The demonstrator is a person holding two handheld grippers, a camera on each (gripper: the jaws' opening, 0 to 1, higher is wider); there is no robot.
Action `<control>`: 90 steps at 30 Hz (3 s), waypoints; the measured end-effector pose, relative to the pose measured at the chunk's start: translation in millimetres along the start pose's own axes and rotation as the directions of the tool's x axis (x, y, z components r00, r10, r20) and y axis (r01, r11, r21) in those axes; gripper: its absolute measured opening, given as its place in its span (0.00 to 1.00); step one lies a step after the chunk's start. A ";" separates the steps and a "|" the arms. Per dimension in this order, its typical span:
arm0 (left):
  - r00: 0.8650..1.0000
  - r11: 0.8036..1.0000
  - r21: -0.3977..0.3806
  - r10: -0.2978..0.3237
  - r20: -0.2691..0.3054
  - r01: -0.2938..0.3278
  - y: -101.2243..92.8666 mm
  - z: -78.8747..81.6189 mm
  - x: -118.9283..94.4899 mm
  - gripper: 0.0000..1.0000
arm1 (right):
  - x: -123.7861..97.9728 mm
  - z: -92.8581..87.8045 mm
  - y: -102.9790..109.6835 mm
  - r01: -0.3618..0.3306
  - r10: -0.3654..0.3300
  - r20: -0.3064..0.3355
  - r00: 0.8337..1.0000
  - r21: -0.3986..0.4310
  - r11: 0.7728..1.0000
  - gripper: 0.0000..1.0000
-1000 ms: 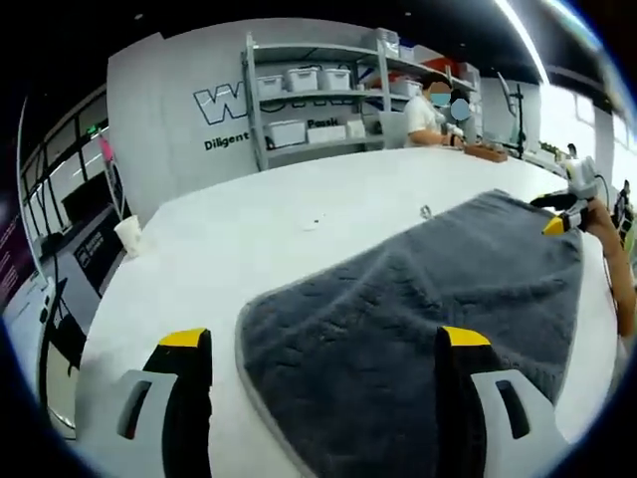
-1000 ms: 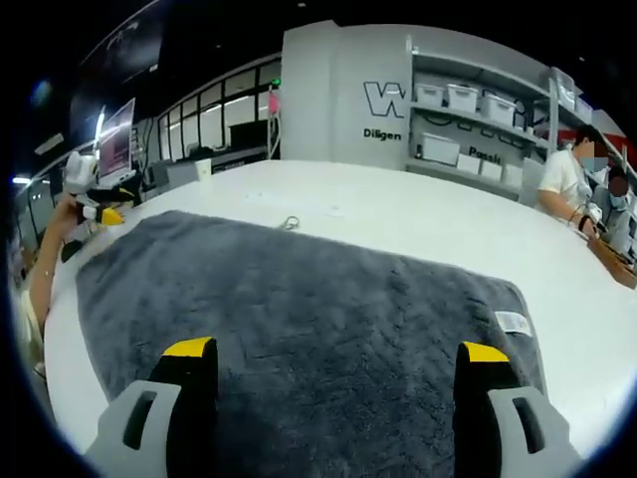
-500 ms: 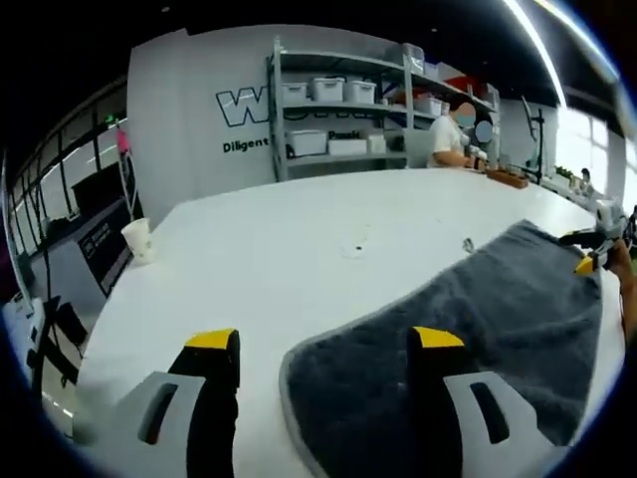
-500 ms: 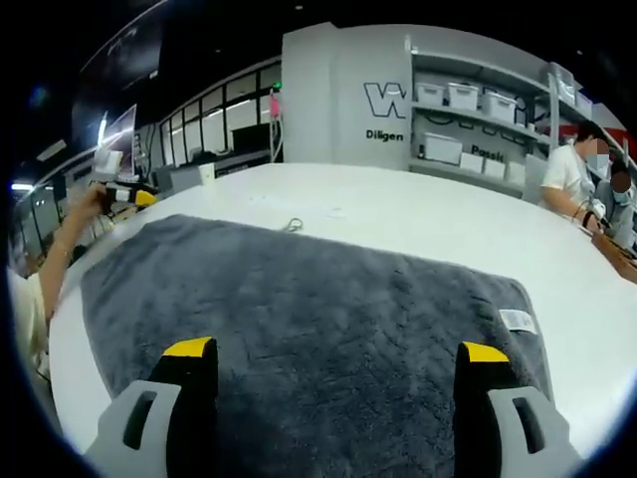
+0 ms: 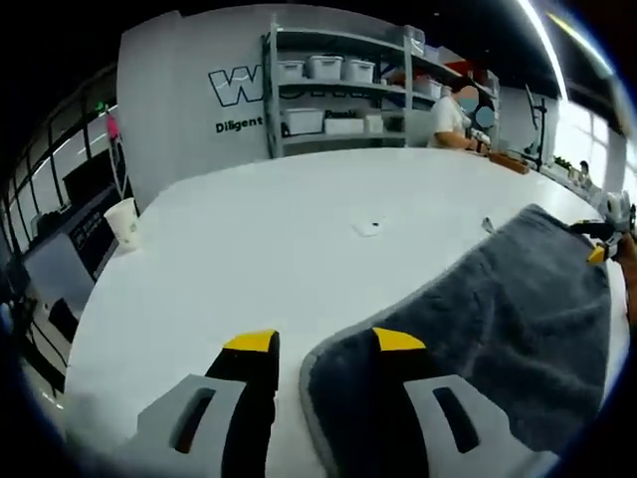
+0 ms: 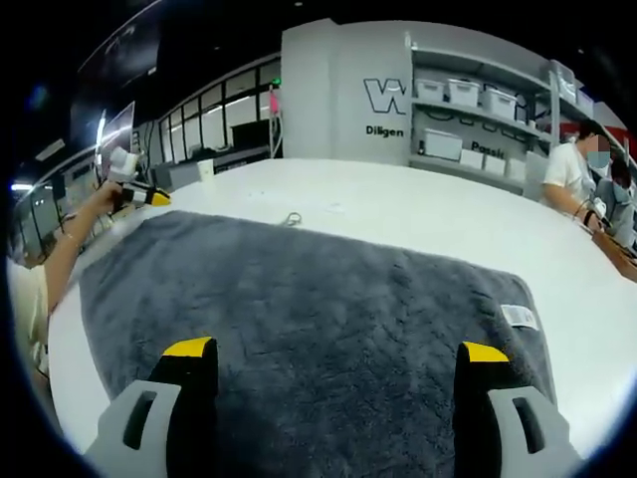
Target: Open the folded towel by lifting each exposed corner and separating the folded layers until the towel lies flat within the target outline without major curled edges
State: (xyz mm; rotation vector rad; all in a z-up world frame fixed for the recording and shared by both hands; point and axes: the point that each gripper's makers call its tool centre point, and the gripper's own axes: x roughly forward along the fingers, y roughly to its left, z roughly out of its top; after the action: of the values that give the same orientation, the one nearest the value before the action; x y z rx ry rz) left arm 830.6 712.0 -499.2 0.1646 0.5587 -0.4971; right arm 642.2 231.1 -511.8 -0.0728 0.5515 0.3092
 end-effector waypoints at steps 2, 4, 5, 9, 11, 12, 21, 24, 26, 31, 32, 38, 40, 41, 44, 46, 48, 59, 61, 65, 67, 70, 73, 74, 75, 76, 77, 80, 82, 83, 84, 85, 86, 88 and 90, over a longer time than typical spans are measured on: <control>0.999 0.999 -0.007 -0.034 -0.007 0.034 -4.2 -3.1 5.9 0.26 | 0.6 -1.3 -0.9 0.000 0.000 -0.004 1.000 0.006 1.000 0.99; 0.999 0.999 -0.003 -0.036 -0.019 0.036 -5.3 -7.1 10.4 0.26 | 1.1 -2.4 -1.7 0.001 -0.001 -0.008 1.000 0.010 1.000 0.99; 0.998 0.999 0.029 -0.031 -0.062 0.033 -5.8 -15.8 13.4 0.26 | 1.3 -2.9 -1.9 0.000 0.000 -0.011 1.000 0.009 1.000 0.99; 0.995 0.998 0.048 -0.034 -0.090 0.038 -6.7 -23.5 18.8 0.23 | 0.9 -2.2 -0.2 -0.005 0.005 -0.010 1.000 0.005 1.000 0.99; 0.996 0.998 0.035 -0.051 -0.075 0.054 -9.4 -22.8 18.5 0.19 | 0.7 -2.4 0.7 -0.009 0.009 -0.011 1.000 0.003 1.000 0.99; 0.996 0.997 0.041 -0.056 -0.071 0.059 -11.0 -22.7 18.7 0.15 | 0.8 -2.8 0.8 -0.009 0.009 -0.012 1.000 0.005 1.000 0.99; 0.998 0.995 0.087 -0.038 -0.046 0.042 -11.1 -18.4 23.5 0.07 | -0.7 -3.1 3.9 -0.019 0.019 -0.011 1.000 0.001 1.000 0.99; 1.000 0.996 0.091 -0.019 -0.024 0.021 -9.3 -17.3 25.0 0.07 | -1.1 -3.7 4.6 -0.020 0.020 -0.010 1.000 0.002 1.000 0.99; 1.000 0.996 0.087 -0.009 -0.015 0.011 -6.7 -16.1 26.1 0.07 | -1.2 -4.3 4.9 -0.022 0.022 -0.012 1.000 0.002 1.000 0.99; 1.000 0.995 0.095 0.023 -0.009 -0.022 -0.9 -15.2 26.6 0.07 | -1.1 -4.2 4.9 -0.024 0.024 -0.013 1.000 0.001 1.000 0.99; 1.000 0.995 0.098 0.030 -0.006 -0.029 0.3 -14.9 26.8 0.07 | -1.2 -4.2 4.8 -0.024 0.024 -0.013 1.000 0.000 1.000 0.99; 0.998 0.992 0.110 0.066 0.017 -0.067 6.3 -13.2 28.7 0.08 | -1.3 -4.7 5.6 -0.027 0.027 -0.015 1.000 0.000 1.000 0.99; 0.997 0.991 0.113 0.070 0.023 -0.072 6.2 -12.9 28.9 0.09 | -1.0 -5.2 6.0 -0.028 0.028 -0.017 0.999 -0.001 1.000 0.99; 0.997 0.991 0.111 0.076 0.027 -0.078 5.5 -13.1 28.5 0.10 | -0.9 -5.5 6.3 -0.030 0.030 -0.019 0.999 -0.002 1.000 0.99; 0.996 0.991 0.101 0.084 0.027 -0.086 6.5 -13.4 27.7 0.13 | -0.8 -6.0 6.9 -0.032 0.032 -0.021 0.999 -0.003 0.999 0.99; 0.996 0.993 0.079 0.085 0.026 -0.086 8.0 -13.7 26.6 0.15 | -0.7 -6.0 7.2 -0.033 0.033 -0.022 0.999 -0.004 0.999 0.99; 0.996 0.994 0.060 0.088 0.023 -0.089 9.4 -14.6 24.4 0.20 | -0.8 -6.1 7.4 -0.034 0.034 -0.023 0.999 -0.005 0.999 0.99; 0.999 0.997 -0.061 0.040 0.036 -0.037 1.0 -1.2 11.0 0.71 | -1.4 -5.8 8.1 -0.038 0.038 -0.023 0.999 -0.004 0.999 0.99; 1.000 0.998 -0.062 0.002 0.014 -0.001 -10.2 -0.3 9.3 0.82 | -1.7 -5.6 8.2 -0.038 0.038 -0.022 0.999 -0.002 0.999 0.99; 0.998 0.999 -0.005 -0.051 0.028 0.052 -32.0 11.4 5.7 0.97 | -2.2 -5.4 8.4 -0.039 0.039 -0.021 0.999 0.000 0.999 0.99; 0.996 0.997 0.004 -0.078 0.053 0.078 -44.1 21.6 1.9 0.98 | -2.3 -5.2 8.3 -0.040 0.040 -0.020 0.999 0.002 0.999 0.99; 0.992 0.994 0.013 -0.109 0.062 0.108 -59.2 30.8 -3.8 1.00 | -2.8 -5.1 8.2 -0.040 0.040 -0.018 0.999 0.005 0.999 0.99; 0.980 0.985 -0.013 -0.168 0.103 0.170 -78.5 43.0 -10.9 1.00 | -2.8 -5.8 8.0 -0.044 0.044 -0.018 0.999 0.014 0.999 0.99; 0.979 0.984 -0.016 -0.173 0.109 0.176 -81.4 45.6 -13.1 1.00 | -2.8 -6.1 7.5 -0.044 0.044 -0.019 0.999 0.017 0.999 0.99; 0.977 0.983 -0.020 -0.178 0.117 0.181 -84.2 48.4 -15.3 0.99 | -2.9 -5.9 7.2 -0.044 0.044 -0.018 0.999 0.017 0.999 0.99; 0.974 0.982 -0.017 -0.185 0.130 0.188 -91.0 54.4 -21.2 0.99 | -3.0 -5.7 6.9 -0.044 0.044 -0.018 0.999 0.017 0.999 0.99; 0.973 0.981 -0.011 -0.189 0.134 0.192 -95.0 57.7 -24.5 0.99 | -3.3 -5.3 7.3 -0.046 0.046 -0.017 0.999 0.017 0.999 0.99; 0.972 0.980 0.018 -0.198 0.126 0.197 -108.3 63.4 -36.0 0.99 | -4.3 -4.3 9.0 -0.050 0.050 -0.013 0.999 0.015 0.999 0.99; 0.971 0.978 0.034 -0.207 0.116 0.204 -113.0 68.1 -44.5 0.99 | -4.3 -3.6 9.7 -0.054 0.054 -0.010 0.998 0.015 0.998 0.99; 0.972 0.978 0.034 -0.206 0.117 0.203 -113.9 69.0 -46.4 0.99 | -4.2 -3.7 9.8 -0.055 0.056 -0.010 0.998 0.016 0.998 0.99; 0.972 0.980 0.050 -0.195 0.131 0.190 -117.6 75.2 -57.1 1.00 | -3.9 -4.3 10.0 -0.060 0.060 -0.011 0.998 0.022 0.998 0.99; 0.972 0.981 0.051 -0.193 0.131 0.188 -118.7 75.6 -59.3 1.00 | -3.8 -4.4 10.0 -0.061 0.061 -0.011 0.998 0.023 0.998 0.99; 0.974 0.982 0.055 -0.187 0.130 0.182 -122.8 76.8 -66.1 1.00 | -3.6 -4.6 10.2 -0.061 0.062 -0.012 0.998 0.024 0.998 0.99; 0.974 0.982 0.061 -0.184 0.135 0.177 -132.0 79.2 -80.3 0.99 | -3.0 -4.9 10.6 -0.066 0.066 -0.013 0.998 0.026 0.997 0.99; 0.969 0.981 0.059 -0.193 0.153 0.186 -140.3 79.6 -89.0 1.00 | -2.1 -4.9 10.7 -0.069 0.069 -0.013 0.998 0.028 0.997 0.99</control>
State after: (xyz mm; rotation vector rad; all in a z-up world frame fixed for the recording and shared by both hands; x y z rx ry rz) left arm 733.2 603.8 -386.3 0.1127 0.4101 -0.7030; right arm 634.7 239.9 -514.7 -0.0291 0.5731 0.3683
